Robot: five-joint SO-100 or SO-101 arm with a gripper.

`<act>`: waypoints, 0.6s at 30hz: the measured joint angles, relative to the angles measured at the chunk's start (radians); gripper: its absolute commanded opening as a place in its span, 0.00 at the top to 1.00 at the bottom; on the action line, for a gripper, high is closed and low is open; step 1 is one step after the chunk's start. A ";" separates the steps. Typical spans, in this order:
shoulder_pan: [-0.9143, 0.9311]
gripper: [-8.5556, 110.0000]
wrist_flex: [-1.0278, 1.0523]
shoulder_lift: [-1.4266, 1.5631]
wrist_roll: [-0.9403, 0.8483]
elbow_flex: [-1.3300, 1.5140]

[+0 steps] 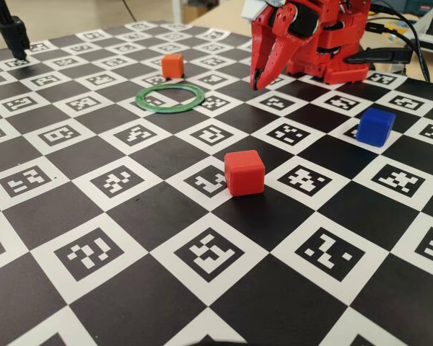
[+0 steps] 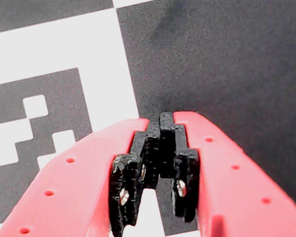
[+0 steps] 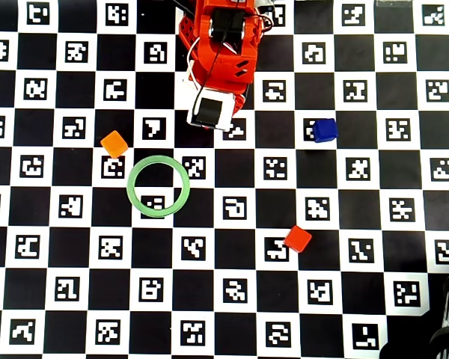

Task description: Grab the red cube then put it in the green circle then put the blue cube on top and finally the orange cube on top

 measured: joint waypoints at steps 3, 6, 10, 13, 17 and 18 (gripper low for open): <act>-0.003 0.98 0.000 0.000 0.000 0.000; -0.020 0.98 0.000 0.000 0.000 0.000; -0.040 0.98 -0.002 0.000 0.035 0.000; -0.041 0.98 -0.003 0.000 0.058 0.000; -0.041 0.98 -0.015 0.000 0.084 -0.002; -0.041 0.98 -0.020 -0.006 0.098 -0.006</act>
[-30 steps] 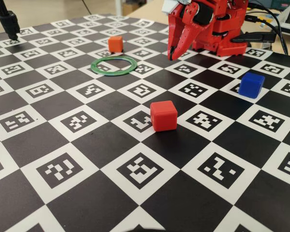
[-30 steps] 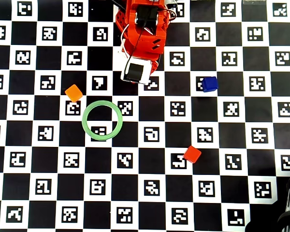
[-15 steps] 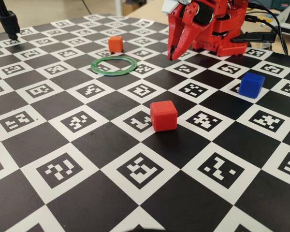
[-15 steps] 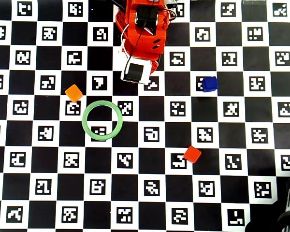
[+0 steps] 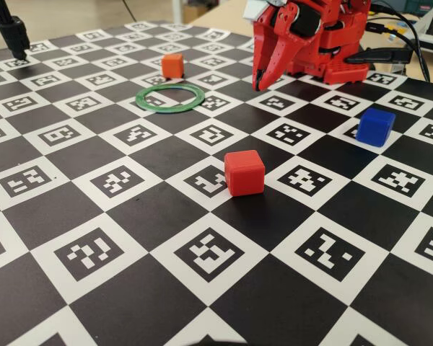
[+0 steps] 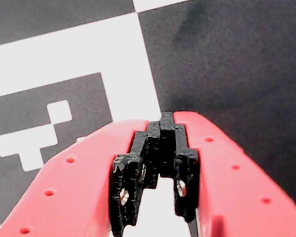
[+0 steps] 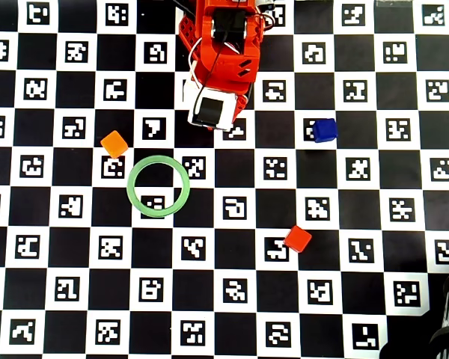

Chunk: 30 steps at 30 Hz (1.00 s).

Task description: Grab the red cube then put it in the green circle then put the blue cube on top and finally the orange cube on top

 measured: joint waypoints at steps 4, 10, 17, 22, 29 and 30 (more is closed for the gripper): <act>-0.003 0.98 -0.034 -0.100 0.117 -0.110; -0.026 0.98 -0.005 -0.514 0.247 -0.528; -0.072 0.98 0.172 -0.902 0.425 -1.057; -0.137 0.97 0.374 -1.166 0.584 -1.454; -0.272 0.95 0.442 -1.424 0.746 -1.763; -0.288 0.94 0.442 -1.447 0.765 -1.787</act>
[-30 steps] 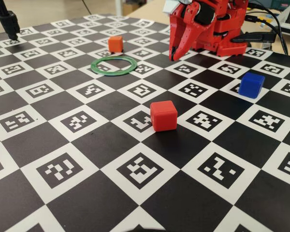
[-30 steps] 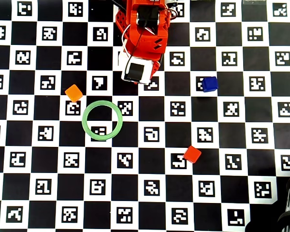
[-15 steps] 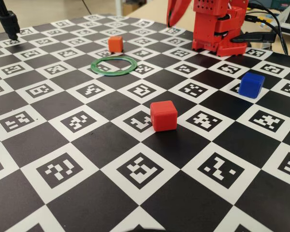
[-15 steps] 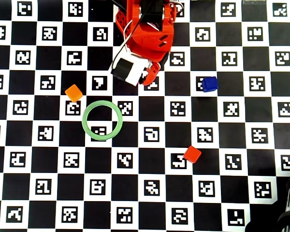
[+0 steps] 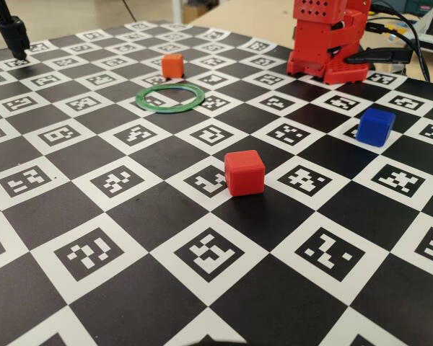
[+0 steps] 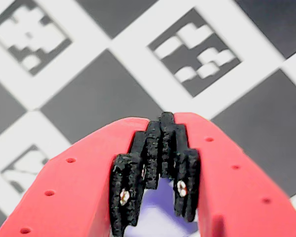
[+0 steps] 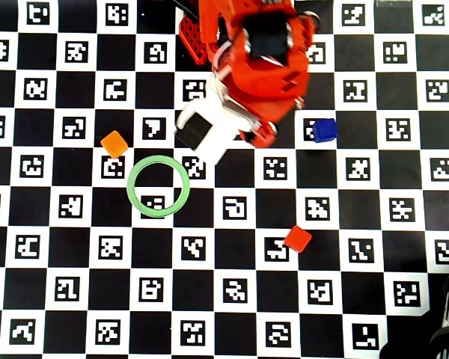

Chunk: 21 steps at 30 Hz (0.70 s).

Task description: Grab the red cube then put it in the green circle then put the blue cube on top and finally the orange cube on top

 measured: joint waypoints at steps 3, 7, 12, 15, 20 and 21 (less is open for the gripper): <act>-0.046 0.91 0.000 -0.087 0.052 -0.072; -0.083 0.90 0.000 -0.219 0.097 -0.166; -0.107 0.86 0.000 -0.371 0.130 -0.241; -0.120 0.84 0.000 -0.428 0.130 -0.255; -0.124 0.77 -0.017 -0.445 0.130 -0.255; -0.124 0.76 -0.023 -0.445 0.130 -0.255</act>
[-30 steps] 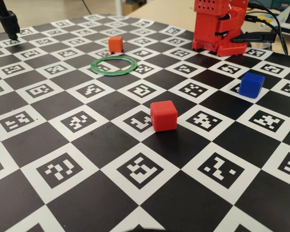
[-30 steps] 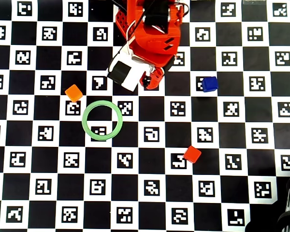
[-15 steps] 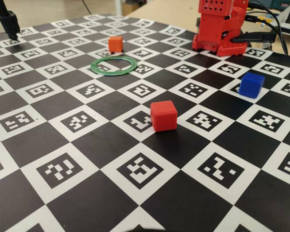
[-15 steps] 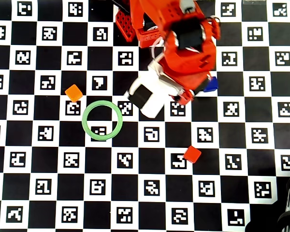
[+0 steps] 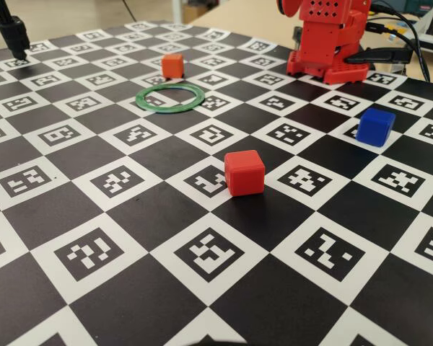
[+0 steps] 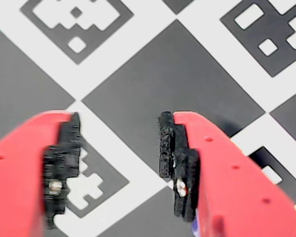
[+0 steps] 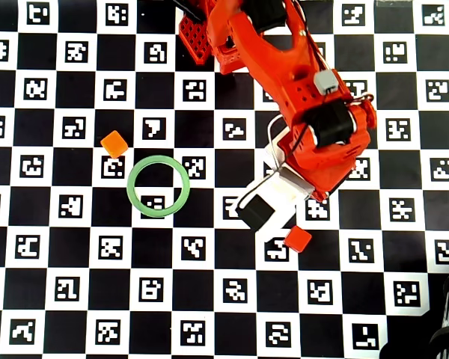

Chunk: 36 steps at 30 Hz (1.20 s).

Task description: Grab the red cube then put it in the green circle then put the blue cube on top and finally the orange cube on top

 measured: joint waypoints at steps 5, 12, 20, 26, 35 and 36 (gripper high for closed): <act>0.000 0.70 -0.061 0.000 0.044 0.000; 0.000 0.66 -0.095 -0.064 0.037 0.000; 0.012 0.63 -0.109 -0.170 0.115 -0.075; 0.015 0.61 -0.118 -0.213 0.199 -0.106; 0.002 0.61 -0.101 -0.221 0.442 -0.149; 0.000 0.61 -0.101 -0.221 0.466 -0.152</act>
